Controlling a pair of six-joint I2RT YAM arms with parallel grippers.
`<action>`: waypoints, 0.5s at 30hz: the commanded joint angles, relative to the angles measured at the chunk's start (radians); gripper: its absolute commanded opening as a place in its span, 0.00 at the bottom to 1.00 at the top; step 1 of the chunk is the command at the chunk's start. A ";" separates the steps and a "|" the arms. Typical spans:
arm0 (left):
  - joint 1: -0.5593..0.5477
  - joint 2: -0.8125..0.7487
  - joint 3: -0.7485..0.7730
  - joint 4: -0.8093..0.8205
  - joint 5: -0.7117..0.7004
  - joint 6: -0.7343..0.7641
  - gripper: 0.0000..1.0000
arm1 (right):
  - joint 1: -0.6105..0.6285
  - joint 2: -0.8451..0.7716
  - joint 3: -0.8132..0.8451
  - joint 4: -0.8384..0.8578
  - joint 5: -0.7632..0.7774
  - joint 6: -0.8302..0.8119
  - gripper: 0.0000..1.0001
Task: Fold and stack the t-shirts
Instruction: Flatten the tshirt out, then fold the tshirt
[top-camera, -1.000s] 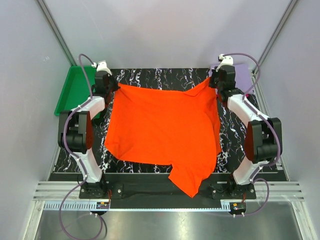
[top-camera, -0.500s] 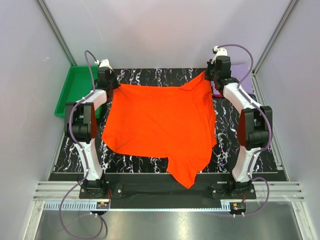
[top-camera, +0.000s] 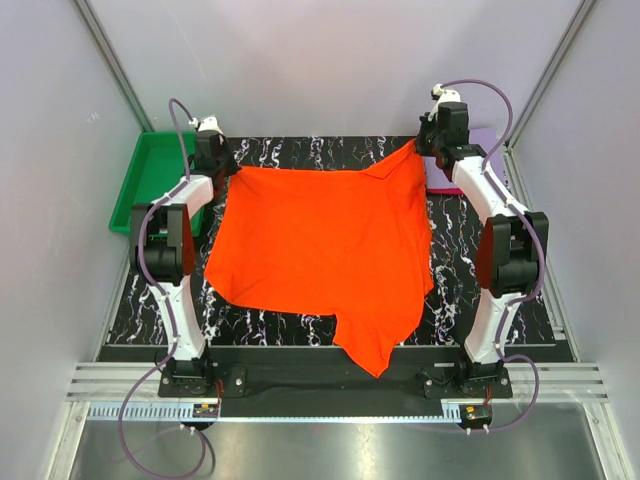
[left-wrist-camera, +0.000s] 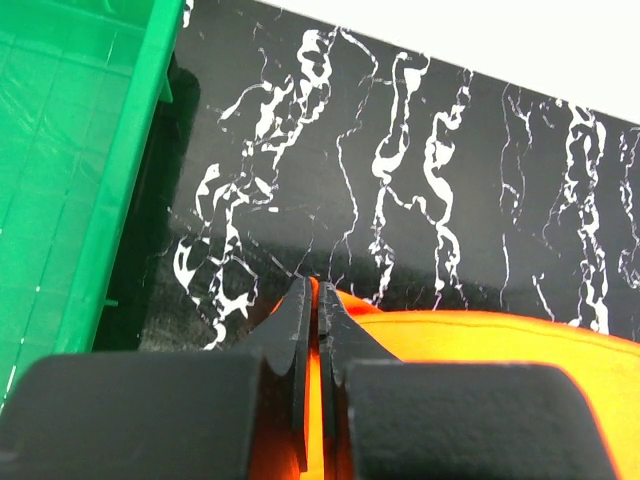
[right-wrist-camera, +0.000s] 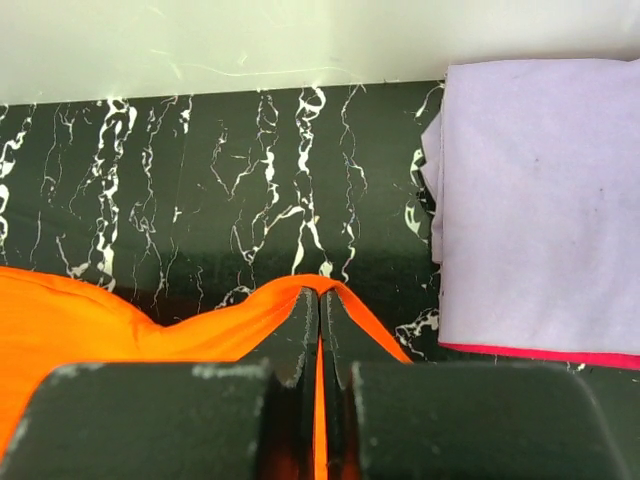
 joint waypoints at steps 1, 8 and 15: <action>0.006 0.016 0.090 -0.023 -0.001 -0.008 0.00 | -0.003 0.001 0.067 -0.049 0.006 -0.001 0.00; 0.012 0.026 0.133 -0.062 0.017 -0.013 0.00 | -0.003 0.009 0.116 -0.132 -0.043 0.022 0.00; 0.012 0.046 0.203 -0.207 0.019 -0.007 0.00 | 0.000 -0.037 0.115 -0.311 -0.067 0.204 0.00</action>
